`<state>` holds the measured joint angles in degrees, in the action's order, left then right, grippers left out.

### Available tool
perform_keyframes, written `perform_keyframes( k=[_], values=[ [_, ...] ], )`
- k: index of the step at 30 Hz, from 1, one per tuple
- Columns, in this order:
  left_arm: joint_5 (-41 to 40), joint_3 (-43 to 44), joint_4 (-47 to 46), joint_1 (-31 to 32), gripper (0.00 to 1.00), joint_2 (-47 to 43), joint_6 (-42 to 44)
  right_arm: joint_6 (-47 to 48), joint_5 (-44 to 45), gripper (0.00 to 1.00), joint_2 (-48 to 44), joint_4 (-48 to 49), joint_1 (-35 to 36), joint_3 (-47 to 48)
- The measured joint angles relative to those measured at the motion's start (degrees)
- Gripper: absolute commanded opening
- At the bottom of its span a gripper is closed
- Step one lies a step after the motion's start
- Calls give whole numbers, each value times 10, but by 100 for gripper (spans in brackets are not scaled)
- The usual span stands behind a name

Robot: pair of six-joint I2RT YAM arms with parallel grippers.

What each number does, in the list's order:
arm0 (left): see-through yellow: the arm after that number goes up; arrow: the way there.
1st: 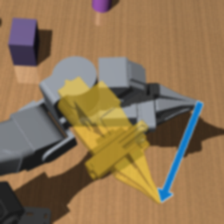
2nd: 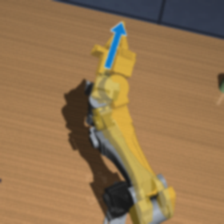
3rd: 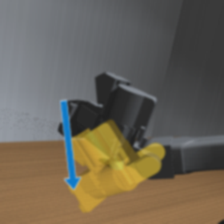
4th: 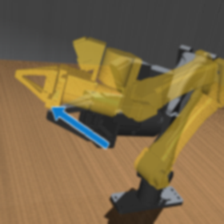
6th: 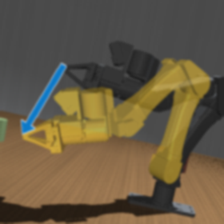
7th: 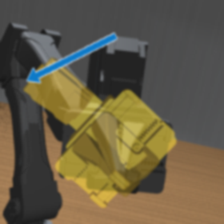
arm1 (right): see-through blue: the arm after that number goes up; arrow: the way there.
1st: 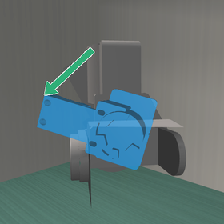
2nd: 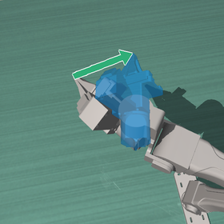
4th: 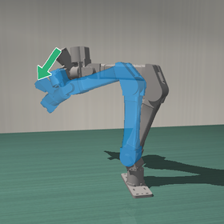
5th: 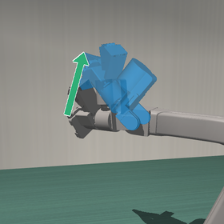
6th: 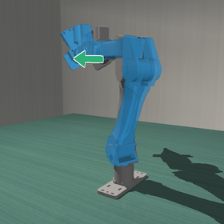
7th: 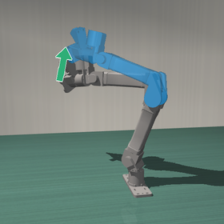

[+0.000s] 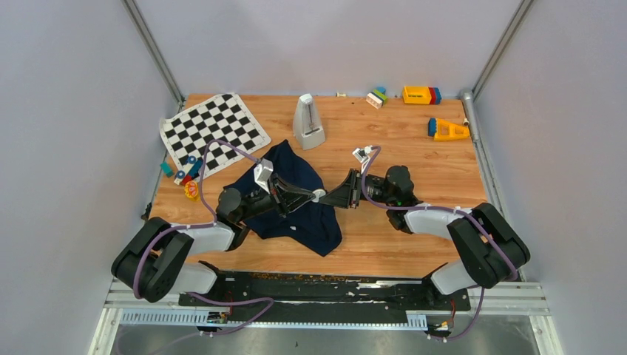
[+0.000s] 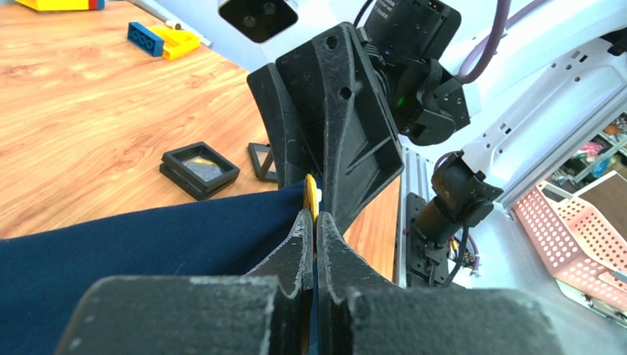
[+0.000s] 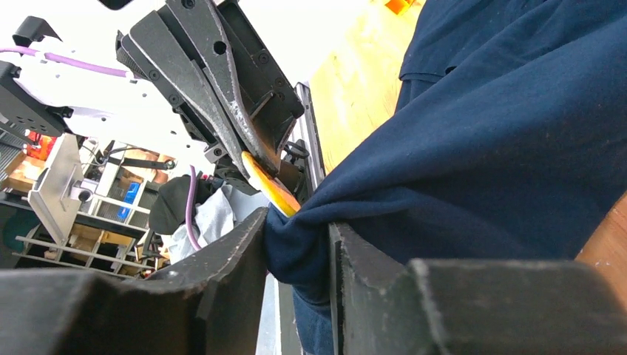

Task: Remove the brooch from the garment

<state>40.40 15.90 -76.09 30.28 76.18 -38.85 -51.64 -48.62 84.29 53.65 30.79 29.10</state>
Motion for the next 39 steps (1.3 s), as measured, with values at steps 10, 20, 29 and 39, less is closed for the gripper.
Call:
perform_keyframes(
  k=[10, 20, 29, 39],
  values=[
    [-7, 0, 20, 15, 0, -9, 39, -42, -34, 22, 43, 58, -9, -2],
    [-31, 0, 61, 36, 0, -41, 89, -59, -45, 28, 49, 80, -12, -2],
    [-40, 0, 65, 49, 0, -33, 108, -69, -47, 24, 49, 83, -17, -14],
    [-50, 4, 61, 64, 0, -20, 133, -75, -49, 25, 45, 82, -26, -22]
  ],
)
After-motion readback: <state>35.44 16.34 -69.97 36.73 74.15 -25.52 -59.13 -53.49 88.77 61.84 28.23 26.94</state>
